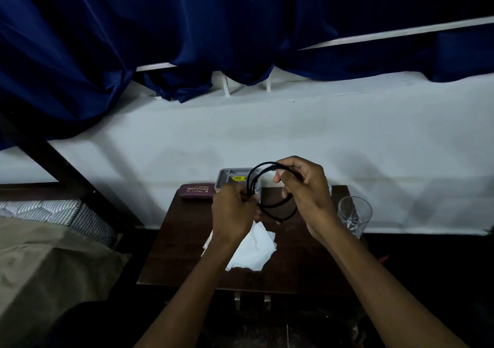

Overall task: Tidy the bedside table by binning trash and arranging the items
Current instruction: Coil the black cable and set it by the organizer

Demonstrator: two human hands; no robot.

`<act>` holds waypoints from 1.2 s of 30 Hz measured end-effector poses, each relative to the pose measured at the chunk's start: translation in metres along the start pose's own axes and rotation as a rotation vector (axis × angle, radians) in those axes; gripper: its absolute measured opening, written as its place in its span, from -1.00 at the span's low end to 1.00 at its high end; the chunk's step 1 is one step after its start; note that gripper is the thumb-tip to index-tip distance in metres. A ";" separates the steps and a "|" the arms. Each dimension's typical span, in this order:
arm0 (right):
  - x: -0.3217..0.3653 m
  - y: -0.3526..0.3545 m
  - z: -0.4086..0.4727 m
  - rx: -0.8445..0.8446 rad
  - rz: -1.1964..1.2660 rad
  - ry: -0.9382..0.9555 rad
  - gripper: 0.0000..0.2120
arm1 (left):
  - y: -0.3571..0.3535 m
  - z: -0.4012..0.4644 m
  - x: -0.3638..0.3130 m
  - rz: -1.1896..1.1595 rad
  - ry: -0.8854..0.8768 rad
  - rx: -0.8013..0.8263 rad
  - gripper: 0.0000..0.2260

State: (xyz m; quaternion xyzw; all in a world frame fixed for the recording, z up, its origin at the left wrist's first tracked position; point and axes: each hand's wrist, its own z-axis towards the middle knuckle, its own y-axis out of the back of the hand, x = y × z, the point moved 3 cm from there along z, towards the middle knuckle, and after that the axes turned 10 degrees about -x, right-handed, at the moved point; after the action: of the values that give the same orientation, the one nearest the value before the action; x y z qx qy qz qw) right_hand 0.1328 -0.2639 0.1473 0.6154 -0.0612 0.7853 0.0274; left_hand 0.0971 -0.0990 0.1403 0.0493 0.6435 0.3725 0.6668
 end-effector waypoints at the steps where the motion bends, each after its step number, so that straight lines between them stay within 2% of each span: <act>1: 0.000 0.001 0.000 0.015 -0.053 0.013 -0.78 | 0.000 0.001 -0.002 0.041 -0.025 0.014 -0.83; 6: 0.003 -0.002 -0.001 0.079 -0.227 0.066 -0.78 | 0.010 0.000 -0.029 0.271 -0.299 -0.009 -0.72; 8: 0.006 -0.004 -0.002 0.116 -0.247 0.087 -0.76 | 0.012 0.003 -0.041 0.354 -0.404 -0.018 -0.78; 12: 0.008 -0.006 -0.003 0.130 -0.265 0.133 -0.73 | 0.009 0.009 -0.051 0.482 -0.471 0.021 -0.80; 15: -0.002 -0.001 0.001 0.014 -0.446 0.169 -0.85 | 0.015 0.009 -0.051 0.433 -0.421 -0.005 -0.76; 19: -0.020 0.014 0.007 -0.167 -0.587 0.037 -0.96 | 0.023 0.013 -0.048 0.266 -0.341 -0.037 -0.80; 22: -0.028 0.017 0.007 -0.251 -0.592 -0.052 -0.81 | 0.024 0.011 -0.050 0.119 -0.278 -0.060 -0.77; 25: -0.030 0.017 0.005 -0.259 -0.435 -0.238 -0.58 | 0.022 0.010 -0.051 0.041 -0.251 -0.130 -0.74; 28: -0.032 0.011 0.003 -0.212 -0.221 -0.422 -0.61 | 0.016 0.004 -0.050 -0.081 -0.164 -0.140 -0.72; 32: -0.025 0.002 0.001 -0.120 -0.025 -0.404 -0.66 | 0.006 -0.001 -0.037 -0.180 -0.010 -0.117 -0.74; 36: -0.016 0.000 0.000 -0.077 0.149 -0.388 -0.79 | -0.006 -0.007 -0.020 -0.333 0.240 -0.069 -0.73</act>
State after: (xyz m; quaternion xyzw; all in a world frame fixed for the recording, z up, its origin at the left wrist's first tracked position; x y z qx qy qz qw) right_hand 0.1362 -0.2632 0.1319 0.7474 -0.1405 0.6491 -0.0194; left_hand 0.0954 -0.1168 0.1522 -0.1255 0.7044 0.2820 0.6392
